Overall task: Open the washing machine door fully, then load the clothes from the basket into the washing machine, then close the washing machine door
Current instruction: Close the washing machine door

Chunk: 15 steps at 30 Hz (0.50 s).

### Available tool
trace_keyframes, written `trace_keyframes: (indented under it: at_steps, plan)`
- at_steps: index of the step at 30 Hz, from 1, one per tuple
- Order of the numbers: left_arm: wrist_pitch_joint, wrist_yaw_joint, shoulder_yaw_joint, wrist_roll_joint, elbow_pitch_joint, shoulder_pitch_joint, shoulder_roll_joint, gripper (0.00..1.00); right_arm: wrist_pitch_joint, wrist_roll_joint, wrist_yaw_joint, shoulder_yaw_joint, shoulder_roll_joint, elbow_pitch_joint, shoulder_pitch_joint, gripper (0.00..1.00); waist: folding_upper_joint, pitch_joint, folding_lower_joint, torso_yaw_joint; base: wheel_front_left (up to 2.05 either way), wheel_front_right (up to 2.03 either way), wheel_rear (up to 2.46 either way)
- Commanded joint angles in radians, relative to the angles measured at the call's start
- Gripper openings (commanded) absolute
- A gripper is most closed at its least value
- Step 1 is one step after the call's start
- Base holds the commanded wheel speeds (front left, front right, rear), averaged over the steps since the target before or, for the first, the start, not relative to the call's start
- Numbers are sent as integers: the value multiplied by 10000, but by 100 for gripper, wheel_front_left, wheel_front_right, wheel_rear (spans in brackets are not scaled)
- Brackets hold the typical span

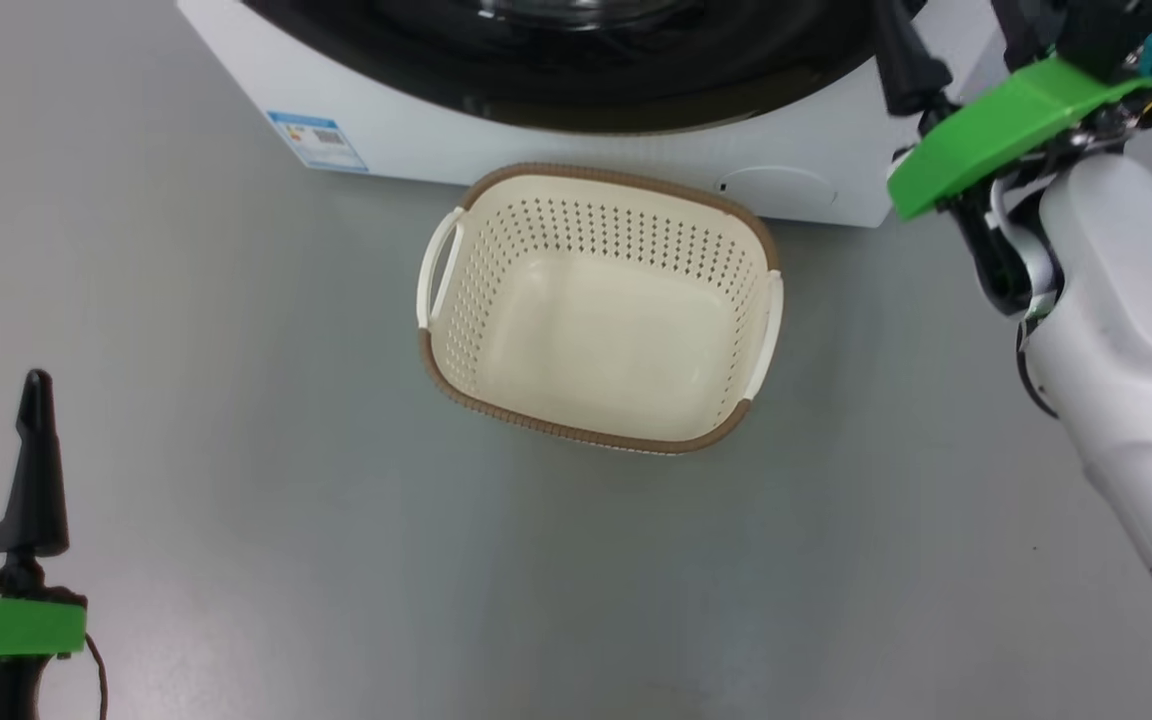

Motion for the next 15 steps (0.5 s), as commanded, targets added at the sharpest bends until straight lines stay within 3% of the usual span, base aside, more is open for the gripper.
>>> trace_keyframes:
  at_steps: [1, 15]
  plan:
    - [-65, 6, 465, 87, -229, 77, 469, 100, -49, 21, -29, 113, 138, -365, 372, 100, 0, -370, 0, -271, 0, 0, 0]
    - [-65, 6, 445, 360, -302, 738, 334, 100, -49, 482, -29, 185, -300, -2127, 2595, 100, 0, -1967, 0, -1375, 0, 0, 0]
